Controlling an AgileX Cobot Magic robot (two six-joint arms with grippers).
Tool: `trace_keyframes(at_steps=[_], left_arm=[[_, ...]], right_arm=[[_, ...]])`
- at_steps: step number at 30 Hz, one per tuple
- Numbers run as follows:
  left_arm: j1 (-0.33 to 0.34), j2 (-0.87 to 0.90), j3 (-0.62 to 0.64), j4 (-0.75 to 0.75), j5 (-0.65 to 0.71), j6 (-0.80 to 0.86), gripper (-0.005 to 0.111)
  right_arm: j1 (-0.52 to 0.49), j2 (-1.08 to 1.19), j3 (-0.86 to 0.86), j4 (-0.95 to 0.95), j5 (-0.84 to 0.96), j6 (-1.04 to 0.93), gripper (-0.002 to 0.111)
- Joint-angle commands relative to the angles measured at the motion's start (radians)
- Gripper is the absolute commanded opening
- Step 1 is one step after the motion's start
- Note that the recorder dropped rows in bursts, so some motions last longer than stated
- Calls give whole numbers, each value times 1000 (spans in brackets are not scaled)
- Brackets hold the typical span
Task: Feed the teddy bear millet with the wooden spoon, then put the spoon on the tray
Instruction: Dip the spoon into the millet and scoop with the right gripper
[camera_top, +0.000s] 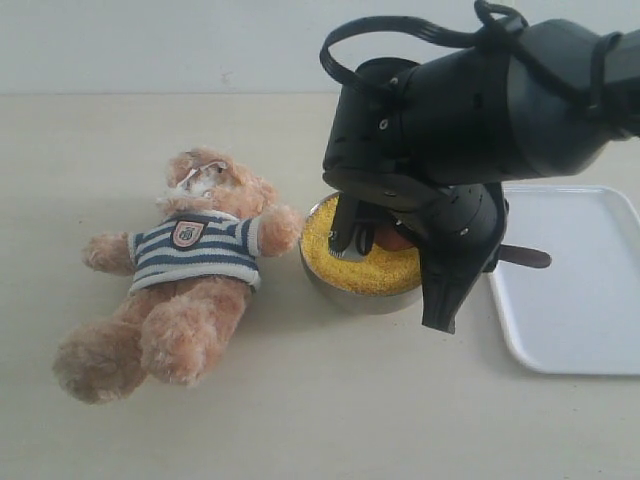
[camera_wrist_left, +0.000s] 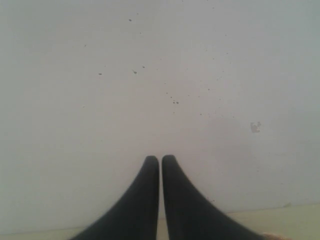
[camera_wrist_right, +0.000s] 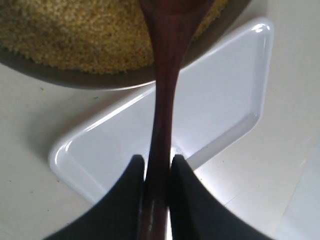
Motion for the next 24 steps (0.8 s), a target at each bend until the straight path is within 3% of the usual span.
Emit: trace_keyframes(at_steps=[1,24], left_arm=[[-7,-2,-4,-4,0,-4,4],[-7,-2,-4,-4,0,-4,4]], right_arm=[[2,-4,4,27,5,-26,-1],[32,-4,4,84,5,-61,-1]])
